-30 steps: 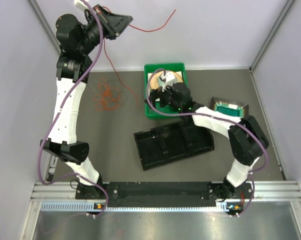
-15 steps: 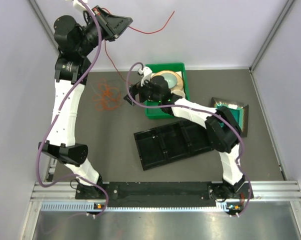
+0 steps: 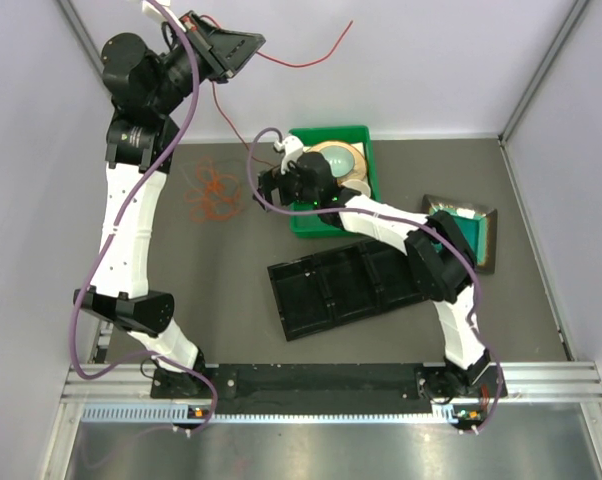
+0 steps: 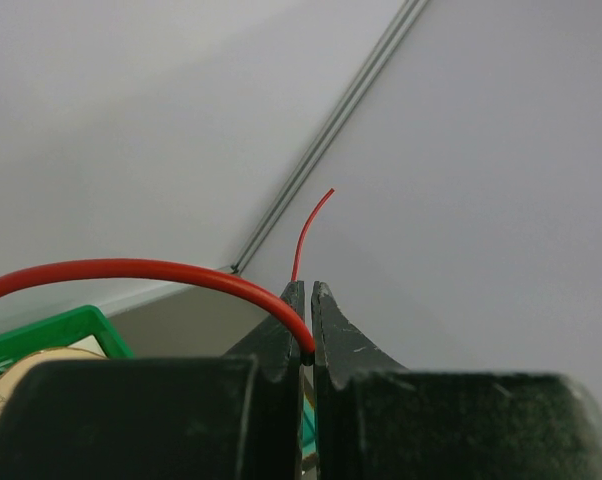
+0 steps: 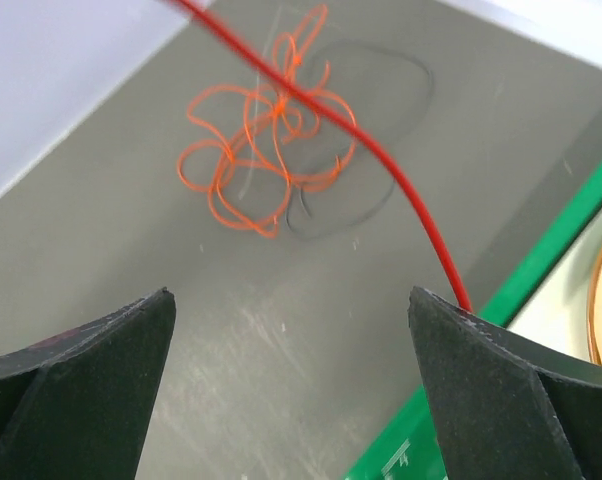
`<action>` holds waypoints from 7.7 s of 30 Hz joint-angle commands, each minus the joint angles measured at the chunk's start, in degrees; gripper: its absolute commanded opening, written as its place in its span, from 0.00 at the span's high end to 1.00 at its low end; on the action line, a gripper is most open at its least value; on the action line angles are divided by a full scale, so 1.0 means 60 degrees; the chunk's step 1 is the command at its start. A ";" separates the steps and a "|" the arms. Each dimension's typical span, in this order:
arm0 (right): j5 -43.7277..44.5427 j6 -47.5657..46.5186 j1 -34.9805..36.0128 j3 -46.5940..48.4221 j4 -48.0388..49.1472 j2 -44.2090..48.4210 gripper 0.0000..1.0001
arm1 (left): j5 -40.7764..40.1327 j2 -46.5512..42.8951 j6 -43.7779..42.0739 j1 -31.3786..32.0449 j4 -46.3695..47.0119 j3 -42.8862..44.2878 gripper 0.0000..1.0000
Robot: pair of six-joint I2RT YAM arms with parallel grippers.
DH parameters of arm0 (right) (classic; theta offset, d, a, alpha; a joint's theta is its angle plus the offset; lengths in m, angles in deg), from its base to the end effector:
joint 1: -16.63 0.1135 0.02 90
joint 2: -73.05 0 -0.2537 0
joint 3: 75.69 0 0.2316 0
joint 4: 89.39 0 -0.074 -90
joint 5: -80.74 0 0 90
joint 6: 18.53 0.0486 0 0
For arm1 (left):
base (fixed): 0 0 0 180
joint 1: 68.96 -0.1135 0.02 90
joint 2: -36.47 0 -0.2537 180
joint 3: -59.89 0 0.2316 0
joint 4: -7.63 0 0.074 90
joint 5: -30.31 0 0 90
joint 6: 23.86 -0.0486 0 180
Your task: Untangle the cables
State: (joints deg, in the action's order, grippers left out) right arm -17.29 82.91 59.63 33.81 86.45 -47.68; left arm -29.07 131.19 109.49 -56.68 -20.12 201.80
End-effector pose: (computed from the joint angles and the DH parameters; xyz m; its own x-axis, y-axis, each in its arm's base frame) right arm 0.3571 0.3422 0.2541 -0.3437 -0.0520 -0.9376 -0.7199 0.6557 0.2276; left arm 0.2952 -0.0896 0.5748 -0.2113 -0.5586 -0.8021 0.6976 0.4886 -0.5240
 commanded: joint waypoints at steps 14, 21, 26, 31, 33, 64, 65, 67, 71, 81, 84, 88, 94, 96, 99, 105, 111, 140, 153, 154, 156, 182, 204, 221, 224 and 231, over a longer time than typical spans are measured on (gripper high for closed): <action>-0.0640 -0.0090 0.0128 -0.1538 0.0418 0.1885 0.01 | 0.0054 -0.0142 0.0025 0.0020 0.0671 -0.0011 1.00; -0.0024 -0.0222 0.0157 -0.0236 -0.0212 0.0830 0.01 | 0.0157 -0.0171 0.0055 0.0020 0.0701 -0.0025 1.00; -0.0038 -0.0120 0.0142 0.1009 -0.0708 -0.0180 0.02 | 0.0230 -0.0244 0.0084 0.0020 0.0672 -0.0069 1.00; -0.0375 0.0056 0.0142 0.2037 -0.1105 -0.0797 0.41 | 0.0157 -0.0390 0.0069 0.0020 0.0628 -0.0259 1.00; -0.0317 0.0187 0.0157 0.1892 -0.1105 -0.0637 1.00 | 0.0157 -0.0420 0.0069 0.0020 0.0642 -0.0391 1.00; 0.3638 0.3101 -0.2494 -1.0018 -0.1281 1.1140 1.00 | 0.1650 0.1103 -0.0296 0.3007 0.0409 -0.3848 1.00; 0.3697 0.3161 -0.2494 -1.0135 -0.1325 1.1287 1.00 | 0.1738 0.1205 -0.0326 0.3226 0.0307 -0.3834 1.00; 0.3858 0.3336 -0.2567 -1.0180 -0.1544 1.1712 1.00 | 0.1812 0.1483 -0.0573 0.3447 -0.0087 -0.3761 1.00; 0.4282 0.3410 -0.2641 -1.0136 -0.1779 1.2283 1.00 | 0.1871 0.1908 -0.0634 0.3886 -0.0339 -0.3702 1.00; 0.5192 0.3542 -0.2743 -0.9960 -0.3360 1.3938 1.00 | 0.1725 0.4032 -0.1233 0.5044 -0.1612 -0.1772 1.00; 0.5235 0.3659 -0.2758 -0.9901 -0.3873 1.4436 1.00 | 0.1666 0.4559 -0.1322 0.5264 -0.1935 -0.1258 1.00; 0.5542 0.3777 -0.2744 -0.9814 -0.4430 1.5037 1.00 | 0.1840 0.4941 -0.1118 0.5688 -0.1687 -0.1197 1.00; 0.6084 0.3411 -0.2743 -0.9434 -0.5015 1.5682 1.00 | 0.2251 0.5176 -0.0649 0.6157 -0.1439 -0.1197 1.00; 0.6216 0.3279 -0.2743 -0.9287 -0.5104 1.5814 1.00 | 0.2164 0.5030 -0.0678 0.6318 -0.1408 -0.1183 1.00; 0.6261 0.3162 -0.2743 -0.9008 -0.5236 1.5931 1.00 | 0.2164 0.4912 -0.0736 0.6524 -0.1496 -0.1008 1.00; 0.6013 0.3030 -0.2743 -0.8773 -0.5368 1.5932 1.00 | 0.2499 0.4721 -0.0268 0.6539 -0.0677 -0.1796 1.00; 0.5704 0.3527 -0.2743 -0.9518 -0.5251 1.5785 1.00 | 0.2194 0.4927 -0.0458 0.6437 -0.0326 -0.2822 1.00; 0.5337 0.5022 -0.2758 -1.0795 -0.2790 1.2842 1.00 | -0.0633 0.3609 -0.2377 0.6129 -0.2551 -0.3512 0.39; 0.4636 0.4744 -0.2744 -1.1103 -0.1606 1.1128 1.00 | 0.0215 0.1605 -0.1748 0.4621 -0.2127 -0.4492 0.40; 0.4504 0.4671 -0.2743 -1.1088 -0.1546 1.0764 1.00 | 0.0187 0.1442 -0.1617 0.4446 -0.1981 -0.4856 0.40; 0.4240 0.4568 -0.2758 -1.0971 -0.1472 1.0396 1.00 | 0.0099 0.0902 -0.1339 0.3904 -0.1425 -0.5355 0.41; 0.4709 0.2898 -0.2758 -0.8906 -0.3758 1.0588 0.05 | 0.0333 0.0166 -0.1117 0.2027 -0.0647 -0.6793 0.44; 0.4093 0.3103 -0.2743 -0.9491 -0.2541 0.8535 1.00 | 0.0333 0.0312 -0.1059 0.2012 -0.0588 -0.7027 0.46; 0.4253 0.2649 -0.2743 -0.9082 -0.3244 0.9954 0.38 | 0.0025 0.0122 -0.1293 0.1574 -0.0837 -0.6515 0.45; 0.4458 0.2532 -0.2743 -0.8891 -0.3595 1.0364 0.37 | -0.0018 0.0122 -0.1351 0.1456 -0.0895 -0.6398 0.45; 0.4971 0.2488 -0.2743 -0.8744 -0.3786 1.1668 0.22 | -0.2964 0.0063 -0.2696 0.1075 -0.2036 -0.6149 0.42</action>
State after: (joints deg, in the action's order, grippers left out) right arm 9.46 98.59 43.46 -21.89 63.91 18.35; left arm -31.92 132.63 100.09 -49.34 -28.19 161.82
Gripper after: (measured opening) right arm 0.758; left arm 0.564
